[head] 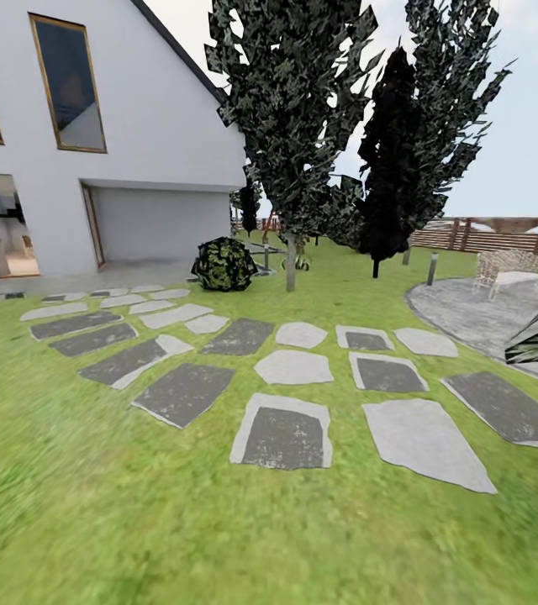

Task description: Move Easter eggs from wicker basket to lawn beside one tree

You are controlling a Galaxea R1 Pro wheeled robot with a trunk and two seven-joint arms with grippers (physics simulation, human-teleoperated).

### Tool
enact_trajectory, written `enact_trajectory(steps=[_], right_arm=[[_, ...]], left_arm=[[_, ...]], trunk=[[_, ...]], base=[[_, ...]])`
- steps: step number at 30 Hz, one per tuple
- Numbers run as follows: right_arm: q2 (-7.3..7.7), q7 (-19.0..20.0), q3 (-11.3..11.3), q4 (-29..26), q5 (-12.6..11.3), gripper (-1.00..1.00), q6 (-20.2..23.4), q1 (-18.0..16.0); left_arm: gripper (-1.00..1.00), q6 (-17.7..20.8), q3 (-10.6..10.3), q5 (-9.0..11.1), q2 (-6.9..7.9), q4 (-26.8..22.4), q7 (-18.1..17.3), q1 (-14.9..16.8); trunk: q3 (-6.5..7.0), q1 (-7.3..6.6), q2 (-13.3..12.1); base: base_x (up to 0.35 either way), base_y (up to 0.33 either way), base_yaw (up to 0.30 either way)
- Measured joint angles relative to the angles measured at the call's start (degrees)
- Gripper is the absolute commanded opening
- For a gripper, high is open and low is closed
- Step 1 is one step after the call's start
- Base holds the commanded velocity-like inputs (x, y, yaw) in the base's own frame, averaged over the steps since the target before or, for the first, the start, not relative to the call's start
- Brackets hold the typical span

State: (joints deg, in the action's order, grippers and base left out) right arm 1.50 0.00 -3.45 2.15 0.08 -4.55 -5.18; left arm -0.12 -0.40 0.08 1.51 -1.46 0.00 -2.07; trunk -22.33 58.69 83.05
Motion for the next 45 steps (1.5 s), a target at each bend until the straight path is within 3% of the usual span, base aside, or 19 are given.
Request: enact_trajectory(steps=[45], right_arm=[[0.00,0.0,0.0,0.0,0.0,1.00,0.0,0.0]], left_arm=[[1.00,0.0,0.0,0.0,0.00,0.0,0.0,0.0]], trunk=[[0.00,0.00,0.0]], base=[[0.342,0.000,0.000]])
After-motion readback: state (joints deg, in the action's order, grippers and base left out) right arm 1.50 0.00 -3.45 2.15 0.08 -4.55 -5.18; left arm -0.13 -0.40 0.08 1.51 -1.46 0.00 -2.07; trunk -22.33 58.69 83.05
